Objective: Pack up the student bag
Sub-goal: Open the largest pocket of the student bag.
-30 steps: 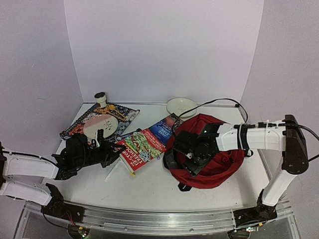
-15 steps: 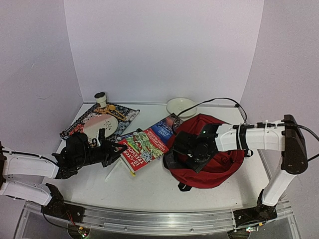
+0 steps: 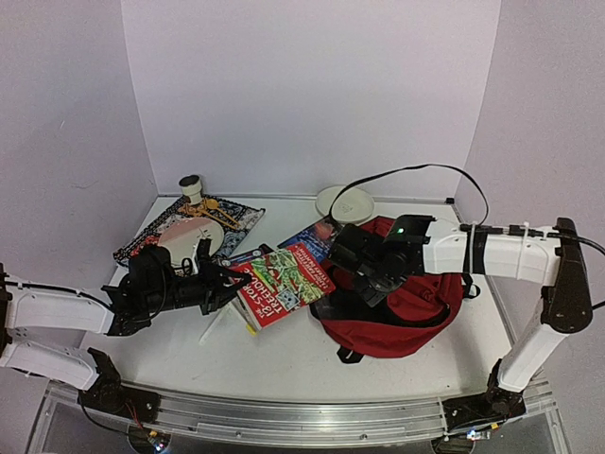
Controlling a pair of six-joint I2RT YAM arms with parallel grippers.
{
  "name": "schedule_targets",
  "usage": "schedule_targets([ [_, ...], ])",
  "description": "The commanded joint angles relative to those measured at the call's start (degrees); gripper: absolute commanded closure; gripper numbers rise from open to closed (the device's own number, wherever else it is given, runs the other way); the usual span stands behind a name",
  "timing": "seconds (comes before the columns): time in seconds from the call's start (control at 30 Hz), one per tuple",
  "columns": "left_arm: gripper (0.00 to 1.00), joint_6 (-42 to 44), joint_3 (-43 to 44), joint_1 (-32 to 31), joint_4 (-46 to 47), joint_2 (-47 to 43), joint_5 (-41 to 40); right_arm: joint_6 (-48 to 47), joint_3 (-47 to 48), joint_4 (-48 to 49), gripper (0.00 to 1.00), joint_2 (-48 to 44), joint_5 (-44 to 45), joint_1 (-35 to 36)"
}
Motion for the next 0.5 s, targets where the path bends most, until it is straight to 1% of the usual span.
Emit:
schedule_targets([
  [0.0,1.00,1.51,4.04,-2.74,4.16,0.42,0.80,1.92,4.53,-2.09,1.00,-4.97,3.80,0.23],
  [0.27,1.00,1.54,4.41,-6.90,4.11,1.10,-0.06,5.03,9.92,-1.47,1.00,-7.50,3.84,-1.28],
  [0.47,1.00,0.60,5.64,-7.96,4.19,2.02,-0.48,6.22,11.12,0.77,1.00,-8.24,0.75,-1.35],
])
